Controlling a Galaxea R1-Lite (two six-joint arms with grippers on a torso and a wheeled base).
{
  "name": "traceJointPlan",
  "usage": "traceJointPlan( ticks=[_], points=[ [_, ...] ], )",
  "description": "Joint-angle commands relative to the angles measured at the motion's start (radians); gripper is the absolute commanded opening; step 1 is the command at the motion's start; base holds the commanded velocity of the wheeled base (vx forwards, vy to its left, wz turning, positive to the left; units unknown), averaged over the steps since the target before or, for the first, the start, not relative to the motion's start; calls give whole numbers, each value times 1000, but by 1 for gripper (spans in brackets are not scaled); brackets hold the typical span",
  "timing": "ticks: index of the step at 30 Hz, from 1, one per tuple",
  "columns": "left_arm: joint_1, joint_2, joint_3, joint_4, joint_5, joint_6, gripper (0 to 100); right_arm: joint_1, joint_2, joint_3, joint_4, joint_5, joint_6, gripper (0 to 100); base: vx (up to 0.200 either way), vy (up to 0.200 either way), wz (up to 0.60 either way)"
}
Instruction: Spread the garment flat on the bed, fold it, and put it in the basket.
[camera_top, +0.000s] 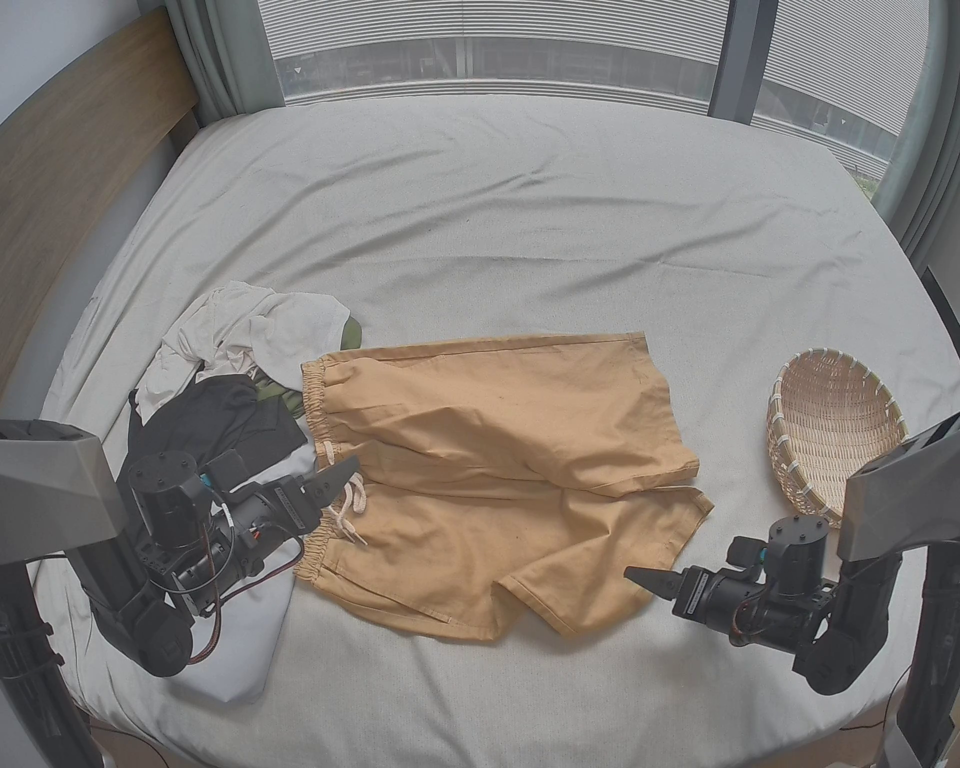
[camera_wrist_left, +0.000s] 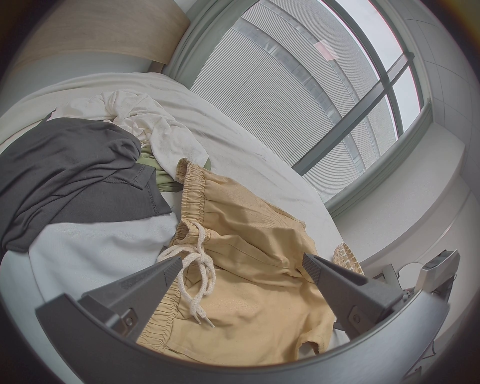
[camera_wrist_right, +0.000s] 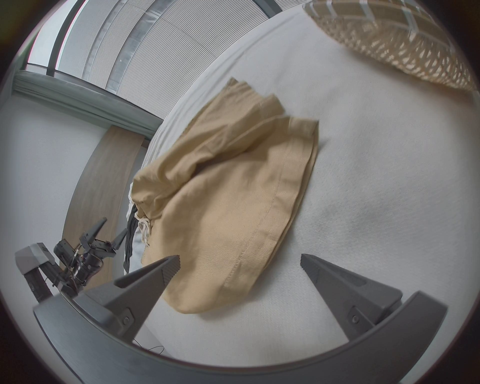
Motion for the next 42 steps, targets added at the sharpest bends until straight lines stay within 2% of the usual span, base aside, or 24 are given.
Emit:
traceJointPlan(
  ticks=[1, 8, 13, 26, 29, 32, 36, 42],
  points=[
    [1, 1, 1, -9, 0, 0, 100, 41, 80, -48, 3, 1, 21, 100, 0, 0, 0],
    [2, 0, 6, -9, 0, -1, 100, 116, 69, -120, 0, -1, 55, 100, 0, 0, 0],
    [4, 0, 4, -9, 0, -1, 100, 141, 3, -105, 0, -1, 68, 100, 0, 0, 0],
    [4, 3, 1, -9, 0, -1, 100, 130, -302, 27, 3, 16, 185, 100, 0, 0, 0],
    [4, 3, -2, -9, 0, -1, 100, 90, -380, 77, 4, 35, 211, 100, 0, 0, 0],
    [4, 3, -2, -9, 0, -1, 100, 67, -394, 87, 4, 36, 211, 100, 0, 0, 0],
    [2, 4, 0, -9, 0, -1, 100, -8, -380, 136, 6, 35, 193, 100, 0, 0, 0],
    [2, 4, 4, -9, 2, -1, 100, -11, -221, 205, 4, 35, 68, 100, 0, 0, 0]
  ],
)
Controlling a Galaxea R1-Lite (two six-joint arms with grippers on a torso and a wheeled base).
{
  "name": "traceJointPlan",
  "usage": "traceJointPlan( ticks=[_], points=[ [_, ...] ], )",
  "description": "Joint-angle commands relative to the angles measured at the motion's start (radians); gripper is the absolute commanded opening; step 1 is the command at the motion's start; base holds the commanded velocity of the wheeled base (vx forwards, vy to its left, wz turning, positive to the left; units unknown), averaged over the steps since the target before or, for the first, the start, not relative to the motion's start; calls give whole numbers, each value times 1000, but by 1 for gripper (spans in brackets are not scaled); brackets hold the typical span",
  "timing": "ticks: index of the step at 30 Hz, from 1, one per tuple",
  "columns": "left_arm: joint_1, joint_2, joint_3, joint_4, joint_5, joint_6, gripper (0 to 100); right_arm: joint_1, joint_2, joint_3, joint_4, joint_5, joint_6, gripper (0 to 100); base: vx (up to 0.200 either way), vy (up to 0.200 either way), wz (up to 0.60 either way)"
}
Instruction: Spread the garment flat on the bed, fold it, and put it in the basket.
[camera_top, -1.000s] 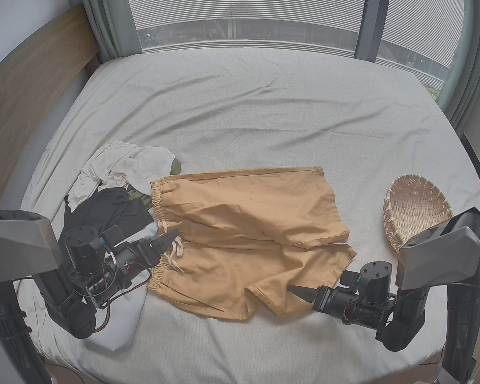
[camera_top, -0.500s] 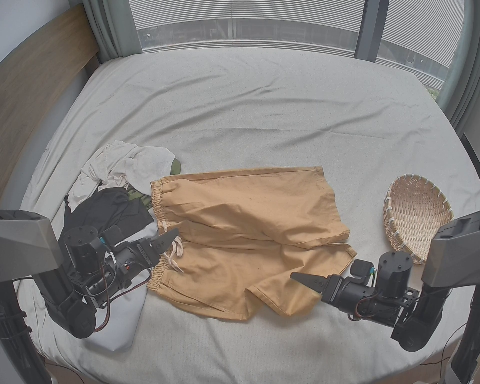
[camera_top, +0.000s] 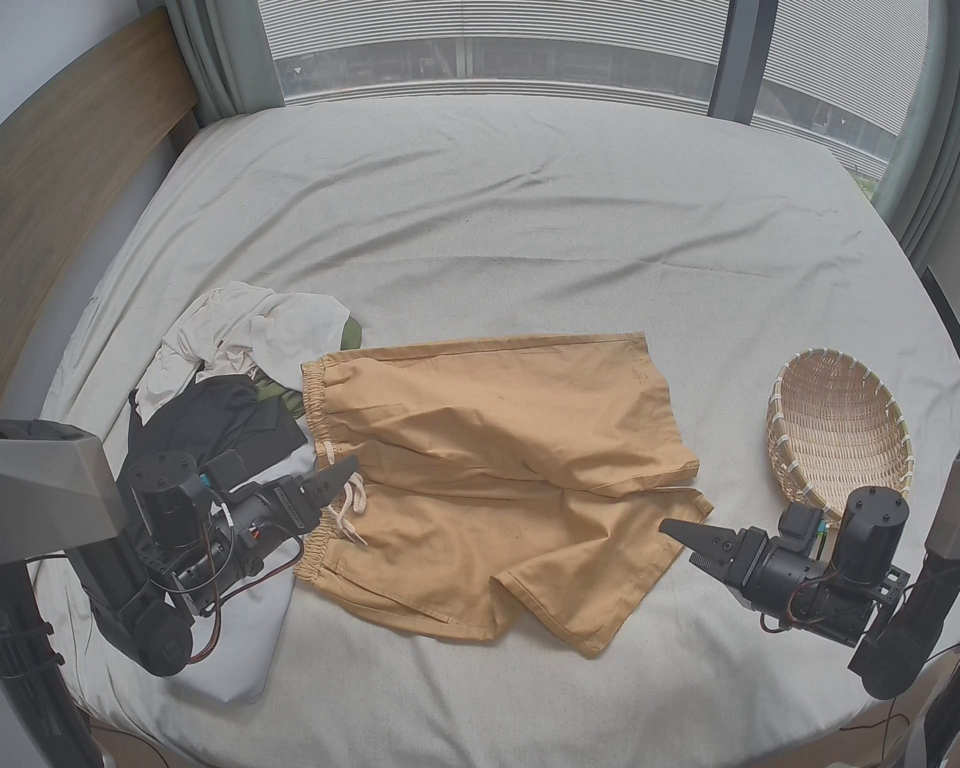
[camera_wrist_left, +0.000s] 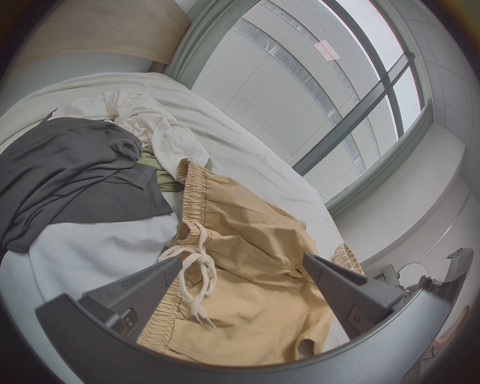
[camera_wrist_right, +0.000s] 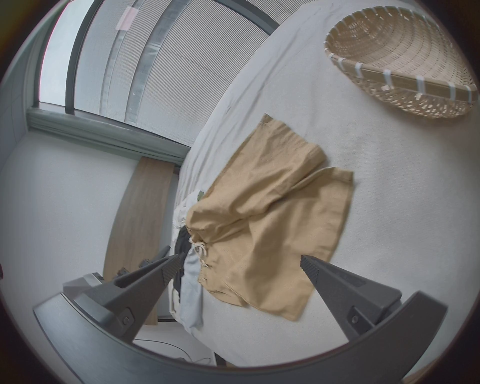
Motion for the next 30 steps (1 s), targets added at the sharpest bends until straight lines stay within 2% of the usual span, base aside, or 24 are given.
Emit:
traceJointPlan(
  ticks=[1, 6, 16, 30],
  points=[
    [0, 2, 5, -9, 1, 0, 100, -14, 128, 56, -1, 0, -68, 100, 0, 0, 0],
    [1, 7, 5, -9, 1, 0, 100, 12, 214, 51, -1, 1, -76, 100, 0, 0, 0],
    [0, 8, -1, -7, 1, 1, 100, 130, 326, -56, -1, -3, -73, 100, 0, 0, 0],
    [1, 2, 2, -9, 1, 0, 100, 177, 453, -199, -5, -11, -50, 100, 0, 0, 0]
  ],
)
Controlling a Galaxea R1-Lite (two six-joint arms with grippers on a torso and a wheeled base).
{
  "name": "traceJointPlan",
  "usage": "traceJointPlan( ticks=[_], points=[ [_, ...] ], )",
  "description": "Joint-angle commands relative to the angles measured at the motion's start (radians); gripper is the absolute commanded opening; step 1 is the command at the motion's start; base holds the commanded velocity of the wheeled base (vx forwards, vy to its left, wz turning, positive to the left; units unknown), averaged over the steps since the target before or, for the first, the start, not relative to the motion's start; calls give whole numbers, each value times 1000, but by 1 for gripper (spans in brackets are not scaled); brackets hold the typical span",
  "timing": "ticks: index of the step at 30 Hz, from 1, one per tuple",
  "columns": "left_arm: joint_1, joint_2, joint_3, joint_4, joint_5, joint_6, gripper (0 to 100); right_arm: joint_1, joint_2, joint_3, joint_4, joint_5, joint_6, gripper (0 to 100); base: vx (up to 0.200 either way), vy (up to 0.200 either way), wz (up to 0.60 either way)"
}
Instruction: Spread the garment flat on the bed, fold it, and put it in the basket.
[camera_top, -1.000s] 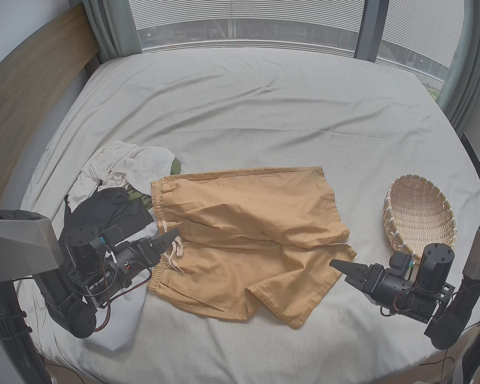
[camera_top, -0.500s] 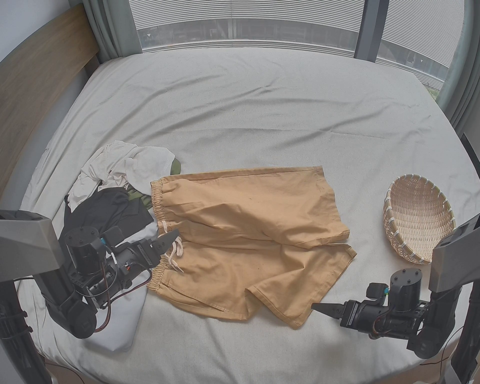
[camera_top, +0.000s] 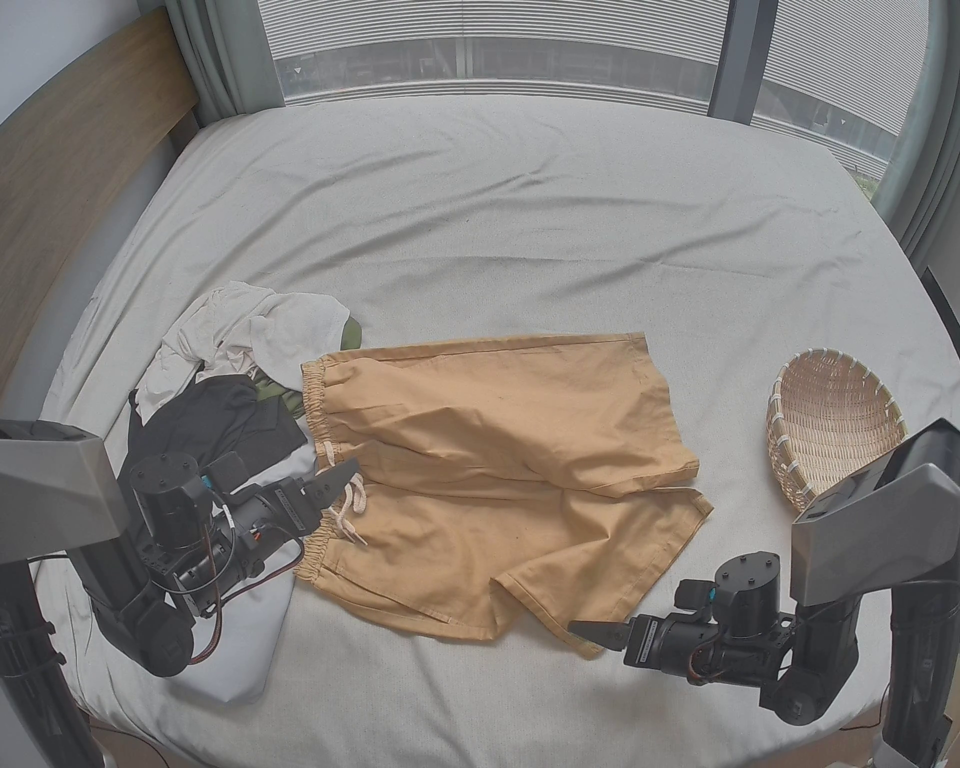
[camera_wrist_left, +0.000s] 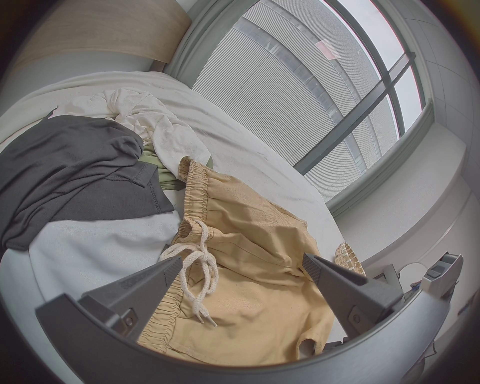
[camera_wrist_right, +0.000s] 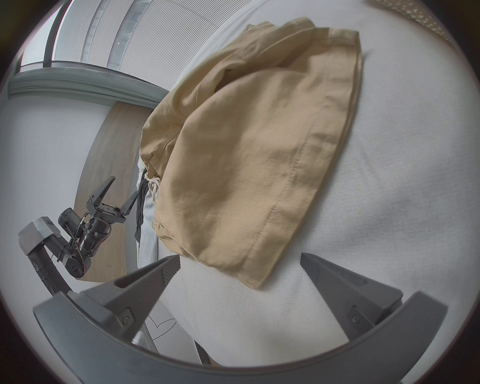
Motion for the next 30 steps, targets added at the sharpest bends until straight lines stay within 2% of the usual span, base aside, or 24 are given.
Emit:
traceJointPlan(
  ticks=[1, 2, 8, 12, 20, 30],
  points=[
    [1, -4, 3, -9, 0, 0, 100, 8, 50, -58, 3, -4, 3, 100, 0, 0, 0],
    [1, -4, 4, -9, 0, 0, 100, 6, 50, -64, 2, -5, 5, 0, 0, 0, 0],
    [21, -7, 6, -7, 0, 0, 100, -6, 36, -58, 2, -51, 6, 0, 0, 0, 0],
    [30, -2, 9, -9, 0, -2, 100, -34, -43, 19, 3, -93, 5, 0, 0, 0, 0],
    [31, 3, 47, -6, -5, -7, 100, -104, -189, 168, 6, -94, -5, 0, 0, 0, 0],
    [31, 56, 109, -6, -11, -7, 100, -219, -188, 224, 8, -94, -78, 0, 0, 0, 0]
  ],
)
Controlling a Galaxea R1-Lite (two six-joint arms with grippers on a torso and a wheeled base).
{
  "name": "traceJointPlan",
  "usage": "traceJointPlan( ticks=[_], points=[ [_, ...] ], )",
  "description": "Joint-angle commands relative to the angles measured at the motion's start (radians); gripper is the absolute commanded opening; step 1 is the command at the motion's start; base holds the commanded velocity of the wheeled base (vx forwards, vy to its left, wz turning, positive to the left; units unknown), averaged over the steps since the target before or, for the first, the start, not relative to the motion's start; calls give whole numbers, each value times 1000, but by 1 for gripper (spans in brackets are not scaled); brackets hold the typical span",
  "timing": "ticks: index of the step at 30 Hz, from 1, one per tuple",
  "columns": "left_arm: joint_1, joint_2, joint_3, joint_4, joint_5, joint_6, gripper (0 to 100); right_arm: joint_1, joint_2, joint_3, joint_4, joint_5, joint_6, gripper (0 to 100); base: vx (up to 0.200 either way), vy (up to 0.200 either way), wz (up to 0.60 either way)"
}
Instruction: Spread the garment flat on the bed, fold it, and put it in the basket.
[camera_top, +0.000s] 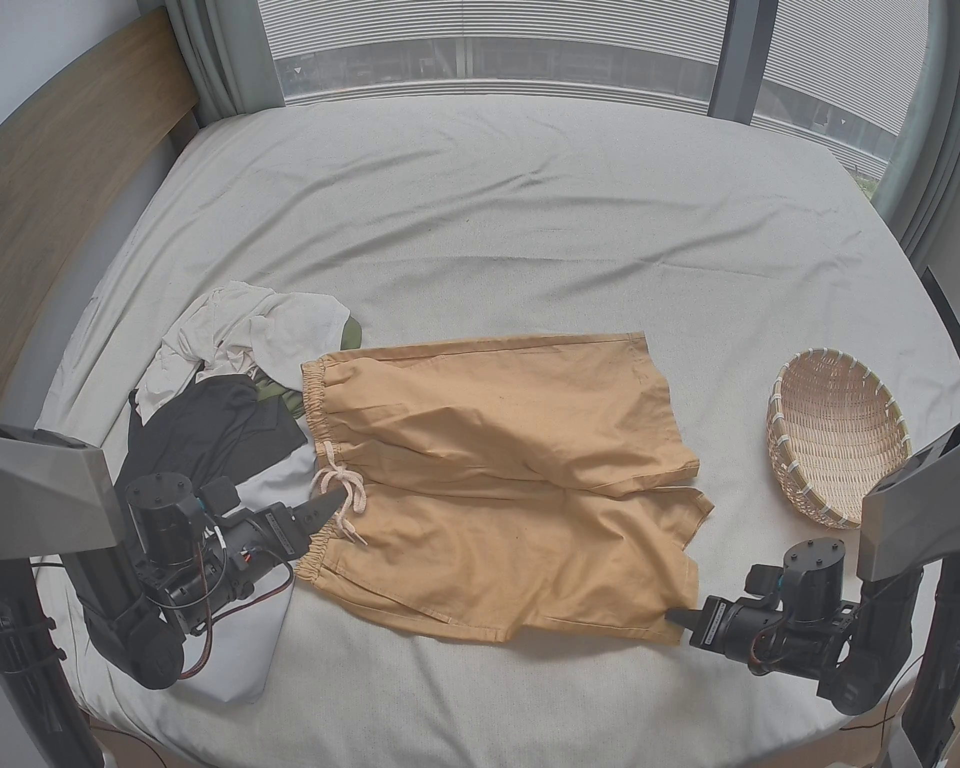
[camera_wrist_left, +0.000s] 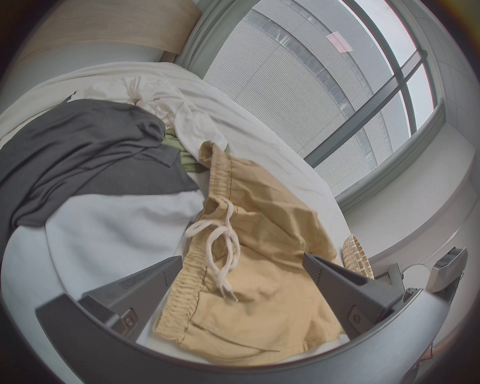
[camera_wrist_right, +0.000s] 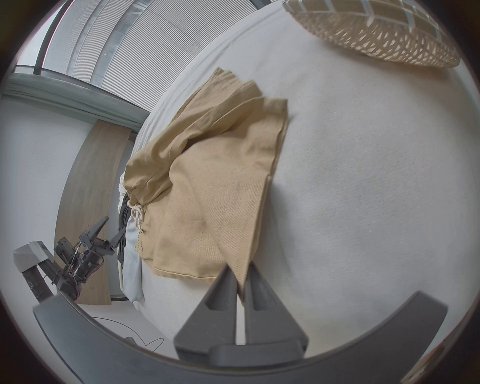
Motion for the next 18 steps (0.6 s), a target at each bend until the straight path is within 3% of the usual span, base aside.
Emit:
traceJointPlan(
  ticks=[1, 16, 17, 18],
  points=[
    [3, 45, 17, -6, -2, 1, 100, -64, -10, 17, 0, 1, -34, 0, 0, 0, 0],
    [22, 127, 31, -6, 0, 2, 100, -78, 90, 16, -3, 27, -44, 0, 0, 0, 0],
    [26, 124, 28, -7, 0, 2, 100, -74, 76, 7, -3, 27, -46, 100, 0, 0, 0],
    [28, 122, 28, -7, 0, 2, 100, -71, 71, 10, -3, 27, -46, 100, 0, 0, 0]
  ],
)
